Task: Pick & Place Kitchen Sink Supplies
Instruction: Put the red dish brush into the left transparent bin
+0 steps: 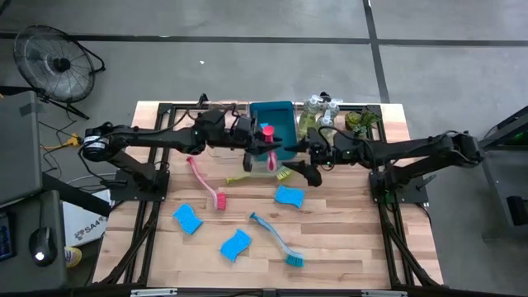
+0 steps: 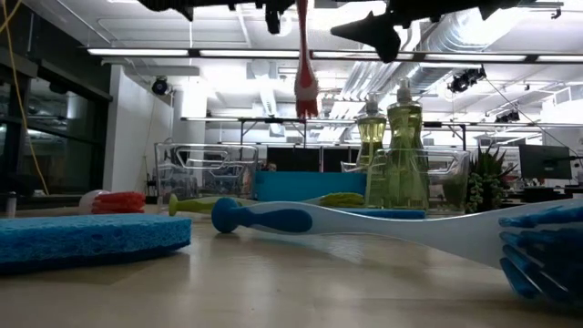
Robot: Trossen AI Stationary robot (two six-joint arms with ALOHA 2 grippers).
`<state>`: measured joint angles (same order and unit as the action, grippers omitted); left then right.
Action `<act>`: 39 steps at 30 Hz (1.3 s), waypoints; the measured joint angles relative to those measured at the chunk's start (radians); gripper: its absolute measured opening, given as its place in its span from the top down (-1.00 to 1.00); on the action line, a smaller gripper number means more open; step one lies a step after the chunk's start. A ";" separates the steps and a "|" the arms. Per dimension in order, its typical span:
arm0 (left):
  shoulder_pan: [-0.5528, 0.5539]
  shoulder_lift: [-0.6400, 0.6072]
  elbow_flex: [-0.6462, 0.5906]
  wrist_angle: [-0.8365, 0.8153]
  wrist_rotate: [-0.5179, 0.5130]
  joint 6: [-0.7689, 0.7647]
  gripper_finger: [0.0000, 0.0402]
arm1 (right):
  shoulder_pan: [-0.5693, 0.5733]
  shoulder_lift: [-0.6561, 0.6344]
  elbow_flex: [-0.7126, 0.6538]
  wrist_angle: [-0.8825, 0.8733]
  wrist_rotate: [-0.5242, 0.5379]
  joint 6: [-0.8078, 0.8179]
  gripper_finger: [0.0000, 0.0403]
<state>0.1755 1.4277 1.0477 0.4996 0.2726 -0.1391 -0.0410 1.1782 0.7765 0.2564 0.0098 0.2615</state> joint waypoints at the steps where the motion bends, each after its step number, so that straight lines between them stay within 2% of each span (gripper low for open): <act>1: 0.013 0.000 0.000 -0.009 0.025 0.002 0.67 | 0.000 -0.011 0.000 -0.016 0.001 0.000 -0.33; 6: 0.079 -0.038 0.000 -0.086 0.151 0.079 0.70 | 0.002 -0.042 0.000 -0.073 -0.003 0.050 -0.33; 11: 0.120 -0.131 0.000 -0.279 0.164 0.252 0.67 | 0.002 -0.041 0.000 -0.106 -0.008 0.085 -0.33; 17: 0.149 -0.244 0.000 -0.577 0.071 0.529 0.68 | 0.002 -0.040 0.000 -0.130 -0.009 0.105 -0.34; 23: 0.148 -0.268 0.000 -0.796 -0.098 0.780 0.67 | 0.003 -0.039 0.000 -0.133 0.015 0.110 -0.33; 26: 0.156 -0.250 0.000 -0.840 -0.154 0.868 0.67 | 0.003 -0.039 0.000 -0.134 0.037 0.127 -0.34; 30: 0.194 -0.213 0.000 -0.851 -0.153 0.939 0.67 | 0.002 -0.039 0.000 -0.136 0.056 0.128 -0.34; 39: 0.348 -0.128 0.000 -0.880 0.006 1.023 0.66 | 0.002 -0.039 0.000 -0.136 0.090 0.159 -0.35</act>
<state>0.5235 1.2998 1.0481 -0.3805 0.2786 0.8842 -0.0387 1.1389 0.7765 0.1200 0.0993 0.4202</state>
